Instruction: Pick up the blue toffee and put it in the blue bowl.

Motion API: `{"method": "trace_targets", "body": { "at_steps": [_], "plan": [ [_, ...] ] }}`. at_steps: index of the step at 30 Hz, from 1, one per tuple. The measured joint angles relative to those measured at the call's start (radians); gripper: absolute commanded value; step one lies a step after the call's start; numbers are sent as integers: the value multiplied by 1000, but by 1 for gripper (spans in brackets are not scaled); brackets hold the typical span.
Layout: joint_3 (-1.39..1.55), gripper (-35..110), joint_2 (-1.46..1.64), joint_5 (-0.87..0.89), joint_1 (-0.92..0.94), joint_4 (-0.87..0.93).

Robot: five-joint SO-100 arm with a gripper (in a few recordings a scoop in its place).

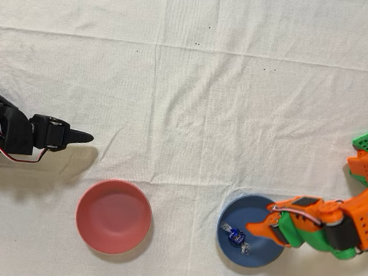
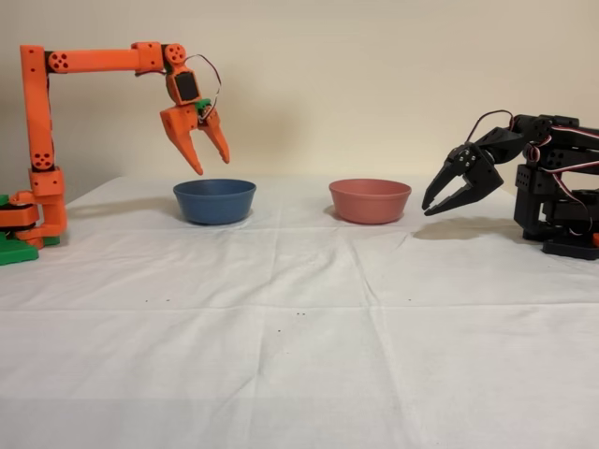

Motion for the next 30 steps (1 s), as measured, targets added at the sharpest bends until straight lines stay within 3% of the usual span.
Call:
{"method": "trace_targets", "body": {
  "at_steps": [5,18,30],
  "plan": [
    [46,9,117,-46,87,29],
    [202,0,396,-72,265,67],
    [509,0,718,-38,374,-130]
  ]
}}
